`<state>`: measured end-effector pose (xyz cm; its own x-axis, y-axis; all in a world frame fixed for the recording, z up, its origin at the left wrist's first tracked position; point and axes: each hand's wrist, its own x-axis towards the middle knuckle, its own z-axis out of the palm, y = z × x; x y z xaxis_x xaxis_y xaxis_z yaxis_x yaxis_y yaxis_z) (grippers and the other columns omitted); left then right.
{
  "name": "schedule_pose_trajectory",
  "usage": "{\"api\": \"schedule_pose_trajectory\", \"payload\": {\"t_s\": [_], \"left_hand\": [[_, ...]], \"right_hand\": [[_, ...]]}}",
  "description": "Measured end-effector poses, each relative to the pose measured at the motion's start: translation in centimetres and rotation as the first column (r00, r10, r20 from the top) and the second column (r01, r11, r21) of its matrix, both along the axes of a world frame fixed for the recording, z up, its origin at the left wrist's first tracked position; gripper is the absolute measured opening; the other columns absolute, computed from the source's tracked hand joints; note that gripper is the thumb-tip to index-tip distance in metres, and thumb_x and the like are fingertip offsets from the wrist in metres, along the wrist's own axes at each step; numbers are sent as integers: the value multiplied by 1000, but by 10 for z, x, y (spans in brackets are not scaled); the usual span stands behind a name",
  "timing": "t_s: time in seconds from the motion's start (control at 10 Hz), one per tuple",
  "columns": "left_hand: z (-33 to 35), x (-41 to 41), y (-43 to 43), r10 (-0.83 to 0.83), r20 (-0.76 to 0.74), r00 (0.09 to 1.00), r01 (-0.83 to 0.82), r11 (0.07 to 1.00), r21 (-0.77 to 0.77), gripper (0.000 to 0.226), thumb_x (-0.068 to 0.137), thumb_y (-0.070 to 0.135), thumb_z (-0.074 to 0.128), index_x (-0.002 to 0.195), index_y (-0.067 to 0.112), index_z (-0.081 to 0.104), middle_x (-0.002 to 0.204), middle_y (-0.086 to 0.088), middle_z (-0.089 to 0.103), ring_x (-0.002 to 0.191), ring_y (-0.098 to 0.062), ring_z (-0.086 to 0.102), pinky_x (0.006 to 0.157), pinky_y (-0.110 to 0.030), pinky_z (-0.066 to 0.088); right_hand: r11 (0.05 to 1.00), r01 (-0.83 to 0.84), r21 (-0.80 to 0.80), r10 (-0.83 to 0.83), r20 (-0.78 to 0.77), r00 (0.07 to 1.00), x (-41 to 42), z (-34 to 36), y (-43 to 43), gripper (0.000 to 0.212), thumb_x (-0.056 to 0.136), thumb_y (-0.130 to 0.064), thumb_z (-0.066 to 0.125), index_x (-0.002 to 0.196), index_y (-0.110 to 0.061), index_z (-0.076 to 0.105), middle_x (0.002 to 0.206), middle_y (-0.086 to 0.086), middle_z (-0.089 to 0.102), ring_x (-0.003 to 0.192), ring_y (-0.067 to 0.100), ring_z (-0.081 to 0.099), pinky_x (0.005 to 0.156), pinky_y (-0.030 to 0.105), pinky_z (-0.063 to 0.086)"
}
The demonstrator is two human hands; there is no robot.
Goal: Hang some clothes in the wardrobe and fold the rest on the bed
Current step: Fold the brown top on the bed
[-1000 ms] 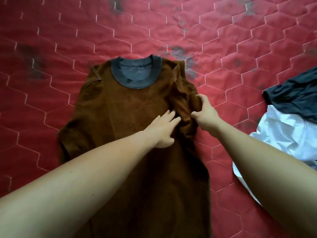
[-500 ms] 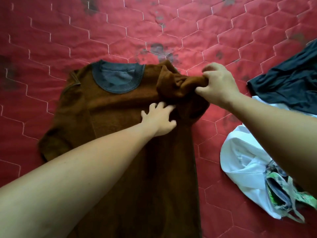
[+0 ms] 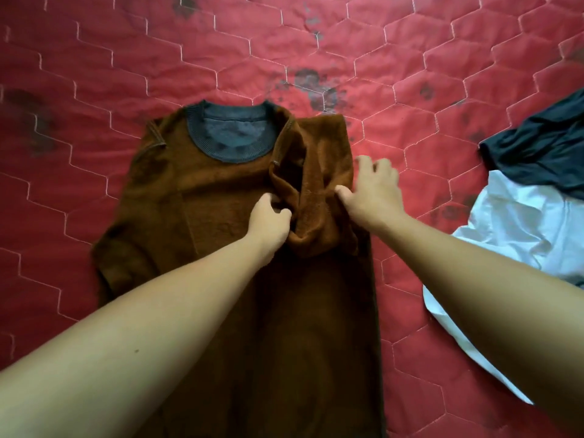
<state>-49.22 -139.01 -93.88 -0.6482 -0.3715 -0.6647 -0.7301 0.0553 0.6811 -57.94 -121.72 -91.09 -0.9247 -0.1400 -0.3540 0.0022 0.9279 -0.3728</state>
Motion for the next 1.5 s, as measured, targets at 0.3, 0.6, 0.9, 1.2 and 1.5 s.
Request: {"api": "schedule_pose_trajectory", "payload": {"t_s": [0.3,0.6,0.9,1.2,1.5], "left_hand": [[47,-5,-3,7,-397,918,-46,995,-88,13,96,26,60,109,22,61,100,-2,66,92,-13,66,80,-30,57],[61,-2,-22,-28,-116,993,65,941,332,19,81,-3,69,89,14,74,82,-7,75,84,-24,71,92,-42,56],[71,92,-66,-662,162,732,372,587,719,18,87,9,51,88,20,66,87,-4,61,71,-11,57,55,-22,39],[40,152,-87,-719,489,494,745,640,187,28,99,23,53,123,17,64,108,-4,69,94,-17,64,84,-34,54],[17,124,-68,-559,128,819,561,827,18,60,87,29,73,142,24,49,122,2,61,106,-14,61,87,-26,53]], "right_hand": [[594,414,-690,-342,250,906,17,34,-32,13,66,-6,47,60,-17,50,56,-6,46,57,15,39,53,29,31],[720,-628,-295,669,56,741,112,39,18,33,66,-15,58,94,-13,76,107,8,64,109,24,57,96,35,46],[608,573,-549,-16,713,701,158,52,-35,23,83,15,55,89,-4,66,81,17,69,71,25,67,65,29,54],[951,-229,-207,299,800,520,240,25,-28,14,86,-39,70,88,-26,73,100,-4,72,92,12,65,82,27,51],[186,943,-277,-616,714,332,198,-9,-25,51,84,-32,80,123,-18,51,111,5,65,89,20,66,61,34,54]]}}
